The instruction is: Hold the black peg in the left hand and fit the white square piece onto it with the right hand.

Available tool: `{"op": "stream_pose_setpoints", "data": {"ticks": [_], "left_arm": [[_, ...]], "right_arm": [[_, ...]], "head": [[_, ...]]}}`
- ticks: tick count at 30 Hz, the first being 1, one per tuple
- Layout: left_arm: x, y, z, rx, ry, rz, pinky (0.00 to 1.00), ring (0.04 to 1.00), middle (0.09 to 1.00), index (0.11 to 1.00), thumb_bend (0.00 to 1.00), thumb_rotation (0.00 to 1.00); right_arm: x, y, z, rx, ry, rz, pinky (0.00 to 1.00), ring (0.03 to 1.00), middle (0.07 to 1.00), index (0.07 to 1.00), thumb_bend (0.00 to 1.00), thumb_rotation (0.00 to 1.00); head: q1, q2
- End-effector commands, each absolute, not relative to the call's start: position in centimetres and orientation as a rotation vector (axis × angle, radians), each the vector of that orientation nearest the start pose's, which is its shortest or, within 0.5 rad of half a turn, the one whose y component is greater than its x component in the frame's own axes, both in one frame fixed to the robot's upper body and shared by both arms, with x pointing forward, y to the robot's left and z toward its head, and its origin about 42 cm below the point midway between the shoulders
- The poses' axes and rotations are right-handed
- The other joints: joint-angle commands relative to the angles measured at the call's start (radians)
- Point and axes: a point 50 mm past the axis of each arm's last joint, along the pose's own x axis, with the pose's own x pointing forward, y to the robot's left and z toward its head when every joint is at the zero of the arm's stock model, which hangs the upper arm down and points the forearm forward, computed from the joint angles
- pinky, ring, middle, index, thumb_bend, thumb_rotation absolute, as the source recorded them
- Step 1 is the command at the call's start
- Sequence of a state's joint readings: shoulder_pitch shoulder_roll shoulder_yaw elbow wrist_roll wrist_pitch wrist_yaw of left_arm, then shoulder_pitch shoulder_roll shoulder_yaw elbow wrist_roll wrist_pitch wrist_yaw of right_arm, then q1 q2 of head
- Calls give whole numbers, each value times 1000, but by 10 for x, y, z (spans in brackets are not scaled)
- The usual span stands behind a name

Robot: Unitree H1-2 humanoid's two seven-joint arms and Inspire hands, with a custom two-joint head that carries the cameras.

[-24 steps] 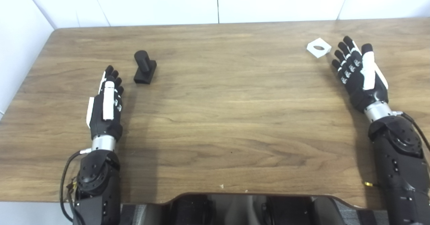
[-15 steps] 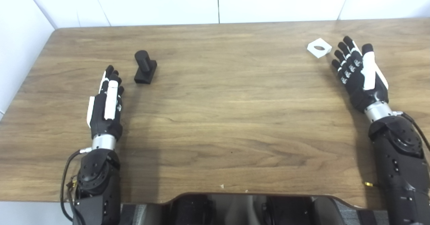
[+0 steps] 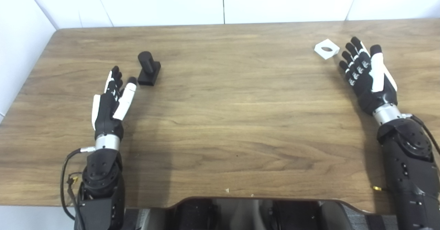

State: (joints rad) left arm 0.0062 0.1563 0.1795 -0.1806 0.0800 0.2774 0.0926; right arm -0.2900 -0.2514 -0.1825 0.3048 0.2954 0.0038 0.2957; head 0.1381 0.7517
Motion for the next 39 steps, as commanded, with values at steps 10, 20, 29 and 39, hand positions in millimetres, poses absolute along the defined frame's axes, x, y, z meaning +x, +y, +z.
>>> {"op": "stream_pose_setpoints", "data": {"ticks": [10, 20, 29, 39], "left_arm": [[296, 311, 176, 651, 61, 413, 955, 1000, 1000, 995, 688, 370], [307, 308, 177, 871, 34, 492, 1000, 1000, 1000, 928, 768, 276], [323, 306, 171, 1098, 47, 507, 1000, 1000, 1000, 843, 789, 363], [349, 301, 167, 1164, 96, 488, 1000, 1000, 1000, 806, 792, 422]], "right_arm": [[364, -315, 101, 128, -5, 121, 1000, 1000, 1000, 1000, 601, 1000], [364, -313, 97, 118, 2, 119, 1000, 1000, 1000, 1000, 609, 1000], [365, -309, 95, 135, 3, 130, 1000, 1000, 1000, 1000, 611, 1000], [368, -310, 90, 142, 2, 117, 1000, 1000, 1000, 1000, 600, 1000]], "head": [[8, -21], [10, -35], [5, -49], [11, -70]]}}
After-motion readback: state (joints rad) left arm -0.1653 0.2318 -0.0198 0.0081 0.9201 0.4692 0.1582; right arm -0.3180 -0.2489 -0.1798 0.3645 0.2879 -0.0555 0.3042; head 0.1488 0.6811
